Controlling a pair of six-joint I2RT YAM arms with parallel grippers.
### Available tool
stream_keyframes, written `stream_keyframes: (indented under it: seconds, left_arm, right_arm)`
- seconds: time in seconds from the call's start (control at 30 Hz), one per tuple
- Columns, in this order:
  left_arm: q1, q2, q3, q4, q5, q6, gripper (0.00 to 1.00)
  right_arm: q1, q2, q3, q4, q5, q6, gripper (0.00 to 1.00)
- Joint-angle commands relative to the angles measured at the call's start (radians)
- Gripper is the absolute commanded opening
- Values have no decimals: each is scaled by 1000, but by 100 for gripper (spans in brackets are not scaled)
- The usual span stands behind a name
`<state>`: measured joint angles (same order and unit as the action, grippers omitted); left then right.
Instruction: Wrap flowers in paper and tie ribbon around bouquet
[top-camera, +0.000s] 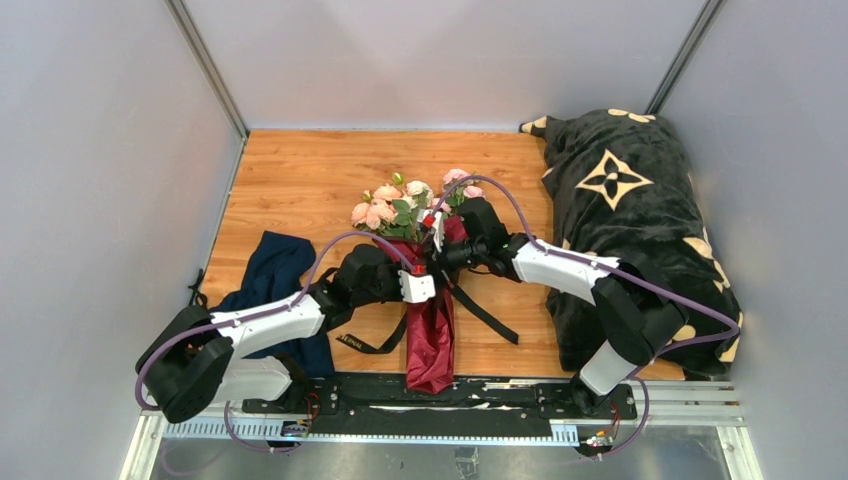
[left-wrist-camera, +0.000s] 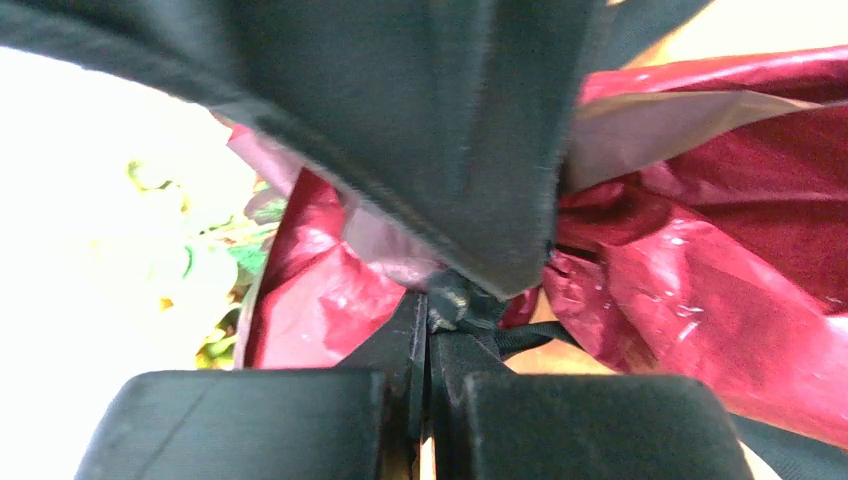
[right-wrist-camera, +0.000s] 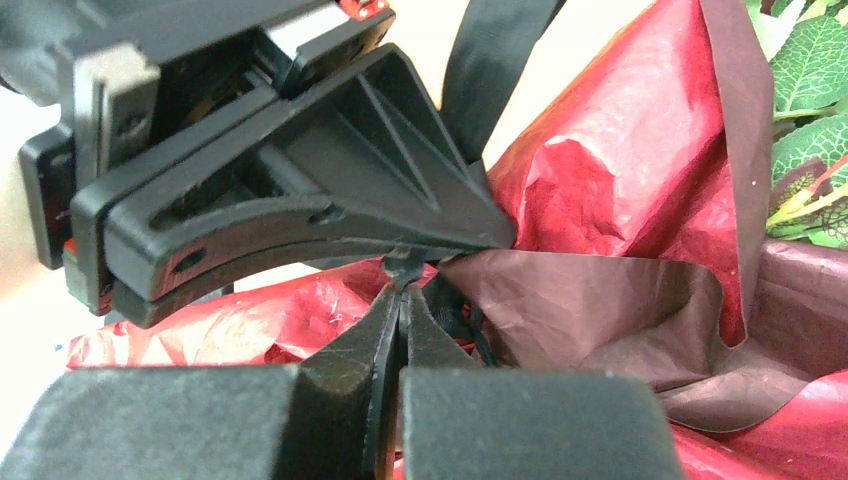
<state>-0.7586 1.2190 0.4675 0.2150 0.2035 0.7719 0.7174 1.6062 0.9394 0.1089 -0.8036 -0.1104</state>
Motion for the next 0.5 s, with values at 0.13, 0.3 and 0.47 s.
stream_keyframes:
  seconds: [0.13, 0.3, 0.47]
  left_arm:
    - [2, -48, -9, 110, -69, -93, 0]
    - [1, -56, -30, 120, -34, -70, 0]
    - [2, -69, -59, 160, -27, -20, 0]
  right_arm:
    - [-5, -25, 7, -147, 29, -58, 8]
    - [-23, -59, 29, -208, -26, -99, 36]
    - [-146, -94, 42, -193, -159, -40, 49]
